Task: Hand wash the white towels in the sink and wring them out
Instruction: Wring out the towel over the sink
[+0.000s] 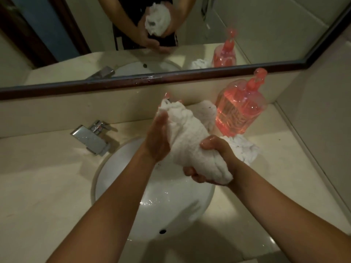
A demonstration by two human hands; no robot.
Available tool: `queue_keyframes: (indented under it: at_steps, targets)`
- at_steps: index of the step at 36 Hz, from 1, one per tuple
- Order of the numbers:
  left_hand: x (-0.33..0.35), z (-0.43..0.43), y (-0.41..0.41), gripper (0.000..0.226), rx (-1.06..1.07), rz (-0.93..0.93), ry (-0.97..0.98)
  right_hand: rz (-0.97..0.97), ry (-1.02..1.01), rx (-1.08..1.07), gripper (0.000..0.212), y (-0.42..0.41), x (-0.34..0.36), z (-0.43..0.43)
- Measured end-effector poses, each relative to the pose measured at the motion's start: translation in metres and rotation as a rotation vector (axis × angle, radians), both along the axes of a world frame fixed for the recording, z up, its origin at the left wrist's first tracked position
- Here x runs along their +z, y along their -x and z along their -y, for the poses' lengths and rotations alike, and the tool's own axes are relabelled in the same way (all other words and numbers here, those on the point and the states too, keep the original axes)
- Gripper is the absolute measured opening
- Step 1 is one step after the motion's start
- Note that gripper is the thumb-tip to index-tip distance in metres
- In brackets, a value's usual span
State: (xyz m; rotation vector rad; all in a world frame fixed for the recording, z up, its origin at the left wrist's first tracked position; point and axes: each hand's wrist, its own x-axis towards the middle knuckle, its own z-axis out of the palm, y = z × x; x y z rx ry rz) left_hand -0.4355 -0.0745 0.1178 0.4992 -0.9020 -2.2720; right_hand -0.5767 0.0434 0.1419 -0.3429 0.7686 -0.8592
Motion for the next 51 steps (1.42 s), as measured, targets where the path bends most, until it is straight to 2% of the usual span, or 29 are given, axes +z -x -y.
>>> queue_keyframes:
  at_steps: [2,4,5,8,11,13,16,20,24,26,29,32,35,39,41,43,44,47,48,51]
  targets:
    - [0.000,0.005,0.005,0.095,-0.086,-0.109,0.001,0.156,-0.072,0.011,0.100,-0.007,-0.004,0.003]
    - [-0.001,0.007,0.005,0.061,-0.116,-0.128,0.036,0.253,-0.096,-0.010,0.099,-0.011,-0.008,0.002]
    - [0.000,0.008,0.005,0.050,-0.103,-0.118,0.001,0.279,-0.101,-0.020,0.098,-0.011,-0.009,0.001]
    - [-0.002,0.011,0.000,0.053,-0.044,-0.057,-0.088,0.269,-0.105,-0.052,0.106,-0.011,-0.004,-0.005]
    - [0.003,0.006,-0.001,0.023,0.010,-0.013,-0.091,0.223,-0.135,-0.083,0.116,-0.009,0.003,-0.014]
    - [0.008,0.002,-0.002,0.011,0.024,0.039,-0.136,0.108,-0.104,-0.067,0.115,-0.005,0.009,-0.020]
    - [0.018,-0.002,0.000,0.019,0.062,0.176,-0.077,-0.172,-0.042,0.040,0.108,-0.003,0.021,-0.020]
    - [0.024,-0.002,0.004,0.013,0.103,0.374,0.026,-0.483,0.009,0.127,0.058,-0.010,0.032,-0.010]
    - [0.011,-0.001,0.002,0.005,0.134,0.532,0.159,-0.617,0.027,0.137,0.030,-0.017,0.023,-0.006]
    - [0.003,-0.002,0.001,0.004,0.168,0.593,0.236,-0.687,0.033,0.111,0.032,-0.019,0.012,-0.006]
    - [-0.007,-0.004,0.002,0.012,0.221,0.656,0.367,-0.823,0.081,0.016,0.057,-0.022,-0.011,-0.004]
    - [-0.015,-0.006,0.004,0.018,0.276,0.733,0.470,-0.993,0.127,-0.034,0.062,-0.026,-0.034,-0.003]
    - [-0.023,-0.006,0.006,0.021,0.333,0.766,0.469,-0.976,0.101,-0.098,0.069,-0.029,-0.047,-0.002]
    - [-0.030,-0.007,0.006,0.021,0.358,0.794,0.503,-1.046,0.092,-0.115,0.115,-0.031,-0.063,0.000]
    - [-0.030,-0.006,0.006,0.021,0.355,0.809,0.522,-1.042,0.090,-0.119,0.121,-0.031,-0.072,0.001]
    - [-0.028,-0.004,0.007,0.022,0.342,0.810,0.529,-1.028,0.077,-0.135,0.116,-0.032,-0.070,0.002]
    - [-0.027,-0.002,0.008,0.021,0.335,0.804,0.524,-1.013,0.073,-0.148,0.107,-0.032,-0.065,0.002]
    - [-0.024,0.001,0.009,0.014,0.310,0.767,0.490,-0.892,0.085,-0.159,0.059,-0.031,-0.054,0.000]
    - [-0.023,0.001,0.009,0.011,0.295,0.751,0.485,-0.852,0.094,-0.158,0.051,-0.030,-0.049,-0.002]
    - [-0.024,-0.002,0.009,0.008,0.268,0.710,0.464,-0.758,0.084,-0.129,0.045,-0.026,-0.038,-0.010]
